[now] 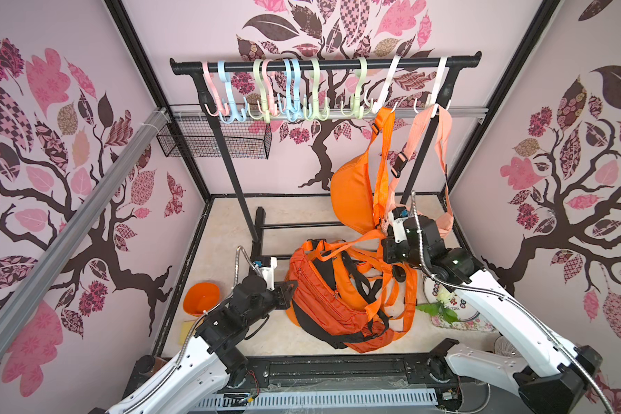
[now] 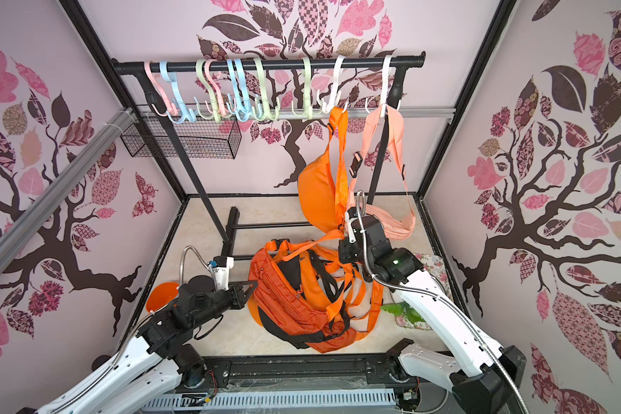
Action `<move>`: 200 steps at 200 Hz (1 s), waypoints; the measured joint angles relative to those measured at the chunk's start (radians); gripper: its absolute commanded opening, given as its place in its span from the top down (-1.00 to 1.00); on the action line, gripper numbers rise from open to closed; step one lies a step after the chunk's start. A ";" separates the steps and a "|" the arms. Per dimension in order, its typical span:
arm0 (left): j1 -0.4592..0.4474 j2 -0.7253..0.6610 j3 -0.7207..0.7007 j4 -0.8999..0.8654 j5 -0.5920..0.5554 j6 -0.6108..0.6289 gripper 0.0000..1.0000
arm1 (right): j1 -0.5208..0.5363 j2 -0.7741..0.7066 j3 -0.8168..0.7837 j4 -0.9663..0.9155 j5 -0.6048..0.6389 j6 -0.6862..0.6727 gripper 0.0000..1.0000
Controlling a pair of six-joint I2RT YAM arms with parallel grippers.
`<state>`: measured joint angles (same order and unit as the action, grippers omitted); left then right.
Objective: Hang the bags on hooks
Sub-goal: Pick up the bag from the bag, then hang the bag on the hook.
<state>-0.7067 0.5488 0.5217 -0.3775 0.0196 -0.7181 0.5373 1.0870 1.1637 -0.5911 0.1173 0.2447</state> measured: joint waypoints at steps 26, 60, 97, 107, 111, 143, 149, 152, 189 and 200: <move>0.000 -0.112 0.009 0.001 -0.004 0.043 1.00 | 0.004 -0.032 0.095 -0.003 0.018 -0.010 1.00; 0.000 -0.164 0.095 0.001 -0.011 0.106 1.00 | 0.005 -0.031 0.264 0.015 0.013 -0.034 1.00; 0.000 -0.132 0.241 0.013 -0.014 0.179 1.00 | 0.005 0.102 0.567 0.037 -0.013 -0.075 1.00; 0.000 -0.121 0.273 0.019 -0.016 0.199 1.00 | 0.005 0.158 0.661 0.033 -0.021 -0.089 1.00; 0.000 -0.115 0.286 0.022 -0.017 0.207 1.00 | 0.005 0.175 0.692 0.035 -0.024 -0.093 1.00; 0.000 -0.063 0.388 0.042 -0.037 0.271 1.00 | 0.006 0.372 1.024 0.005 -0.061 -0.128 1.00; 0.000 -0.052 0.404 0.048 -0.042 0.280 1.00 | 0.006 0.408 1.084 0.001 -0.068 -0.136 1.00; 0.000 -0.045 0.412 0.051 -0.044 0.285 1.00 | 0.006 0.425 1.111 -0.001 -0.069 -0.138 1.00; 0.000 0.047 0.518 0.062 -0.076 0.330 1.00 | 0.007 0.610 1.393 -0.012 -0.062 -0.188 1.00; 0.000 0.082 0.562 0.048 -0.084 0.342 1.00 | 0.007 0.657 1.453 -0.011 -0.057 -0.203 1.00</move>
<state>-0.7067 0.6308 1.0832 -0.3290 -0.0647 -0.3759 0.5446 1.7443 2.6171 -0.6018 0.0601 0.0414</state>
